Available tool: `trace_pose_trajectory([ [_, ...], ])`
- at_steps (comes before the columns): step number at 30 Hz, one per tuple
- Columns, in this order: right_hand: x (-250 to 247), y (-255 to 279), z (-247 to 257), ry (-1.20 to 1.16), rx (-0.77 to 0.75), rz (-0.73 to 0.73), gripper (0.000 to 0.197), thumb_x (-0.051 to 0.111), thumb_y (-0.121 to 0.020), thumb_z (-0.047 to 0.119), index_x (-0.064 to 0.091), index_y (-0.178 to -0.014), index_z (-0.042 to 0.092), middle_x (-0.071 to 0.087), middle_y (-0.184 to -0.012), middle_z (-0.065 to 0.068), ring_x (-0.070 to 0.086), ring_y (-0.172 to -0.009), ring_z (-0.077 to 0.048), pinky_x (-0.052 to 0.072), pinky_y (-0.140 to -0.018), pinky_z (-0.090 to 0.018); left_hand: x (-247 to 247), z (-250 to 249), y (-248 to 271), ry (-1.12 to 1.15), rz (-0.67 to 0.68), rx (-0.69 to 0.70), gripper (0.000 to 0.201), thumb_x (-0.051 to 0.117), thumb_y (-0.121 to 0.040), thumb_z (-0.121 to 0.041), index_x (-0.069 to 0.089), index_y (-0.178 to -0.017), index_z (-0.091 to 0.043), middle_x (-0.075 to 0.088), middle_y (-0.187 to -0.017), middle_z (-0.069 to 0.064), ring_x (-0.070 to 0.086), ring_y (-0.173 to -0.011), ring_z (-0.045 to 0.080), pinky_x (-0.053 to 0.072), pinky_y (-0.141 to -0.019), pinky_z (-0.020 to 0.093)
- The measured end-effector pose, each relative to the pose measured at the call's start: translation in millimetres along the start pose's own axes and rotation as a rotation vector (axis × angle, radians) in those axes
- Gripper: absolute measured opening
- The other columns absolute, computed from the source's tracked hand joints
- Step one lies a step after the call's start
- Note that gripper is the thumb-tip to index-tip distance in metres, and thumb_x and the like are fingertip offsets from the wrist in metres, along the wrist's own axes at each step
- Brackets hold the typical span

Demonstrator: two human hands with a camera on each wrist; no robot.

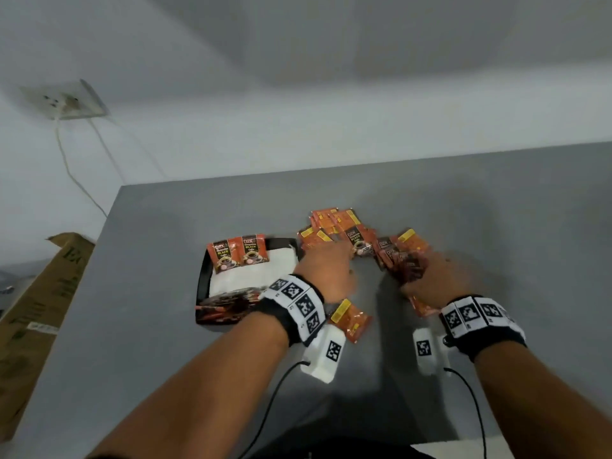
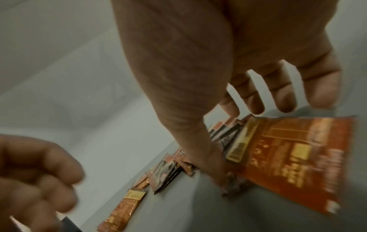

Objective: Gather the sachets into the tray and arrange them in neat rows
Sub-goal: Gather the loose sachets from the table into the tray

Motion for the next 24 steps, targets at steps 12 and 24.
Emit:
trace_pose_trajectory([
  [12, -7, -14, -30, -0.272, -0.288, 0.057, 0.011, 0.063, -0.09, 0.013, 0.066, -0.08, 0.014, 0.07, -0.074, 0.002, 0.069, -0.072, -0.019, 0.048, -0.066, -0.026, 90, -22, -9, -0.327, 0.245, 0.038, 0.041, 0.07, -0.083, -0.018, 0.05, -0.119, -0.018, 0.061, -0.119, 0.009, 0.061, -0.106, 0.033, 0.049, -0.082, 0.04],
  [24, 20, -20, -34, -0.397, -0.076, -0.082, 0.054, 0.079, -0.081, 0.021, 0.045, -0.118, 0.002, 0.055, -0.12, -0.02, 0.055, -0.111, -0.037, 0.049, -0.095, -0.047, 55, -3, -85, 0.368, -0.221, -0.596, 0.039, 0.052, -0.099, -0.033, 0.054, -0.131, -0.01, 0.053, -0.137, 0.015, 0.051, -0.126, 0.035, 0.045, -0.104, 0.047],
])
Point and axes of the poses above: each hand's wrist, its own y-axis away from the middle knuckle, its own x-axis out of the palm, z = x × y, the point moved 6 cm from there along -y, towards the middle knuckle
